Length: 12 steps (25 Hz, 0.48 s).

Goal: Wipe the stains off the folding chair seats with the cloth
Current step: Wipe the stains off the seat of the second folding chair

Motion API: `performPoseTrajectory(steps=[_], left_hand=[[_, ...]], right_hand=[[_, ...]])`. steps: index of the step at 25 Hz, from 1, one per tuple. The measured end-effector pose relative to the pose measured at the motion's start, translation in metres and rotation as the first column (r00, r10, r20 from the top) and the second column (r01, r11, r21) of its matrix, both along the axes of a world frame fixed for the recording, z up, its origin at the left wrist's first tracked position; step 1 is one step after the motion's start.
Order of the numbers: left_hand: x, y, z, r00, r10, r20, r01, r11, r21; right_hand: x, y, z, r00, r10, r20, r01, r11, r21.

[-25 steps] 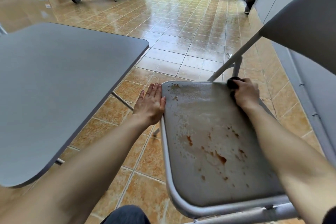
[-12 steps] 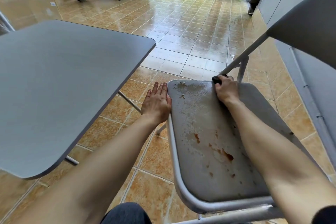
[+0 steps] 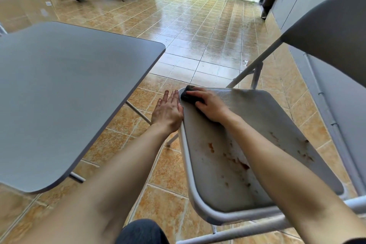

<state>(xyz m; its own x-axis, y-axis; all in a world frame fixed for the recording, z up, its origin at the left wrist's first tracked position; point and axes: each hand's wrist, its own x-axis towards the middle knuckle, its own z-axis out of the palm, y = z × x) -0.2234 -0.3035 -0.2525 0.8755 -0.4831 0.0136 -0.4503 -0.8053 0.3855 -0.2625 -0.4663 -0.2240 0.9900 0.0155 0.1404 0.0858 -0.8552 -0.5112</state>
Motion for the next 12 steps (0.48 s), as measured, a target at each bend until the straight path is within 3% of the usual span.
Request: performPoseTrajectory(steps=[6,9,12], left_hand=[[0.002,0.005,-0.002,0.999,-0.028,-0.025,0.027,0.999,-0.032],[0.001,0.004,0.000,0.998,-0.038,-0.045,0.037,0.999,-0.024],[-0.011,0.014,-0.002,0.994,-0.094,-0.053,0.094,0.996,-0.012]], right_hand=[[-0.085,0.008,-0.002,1.000,-0.003,0.015,0.005,0.995,-0.103],[-0.110,-0.034,-0.007,0.967,-0.250,0.045,0.254,0.953,-0.166],[-0.103,-0.049,-0.007,0.845,-0.535,0.013,0.533,0.839,-0.104]])
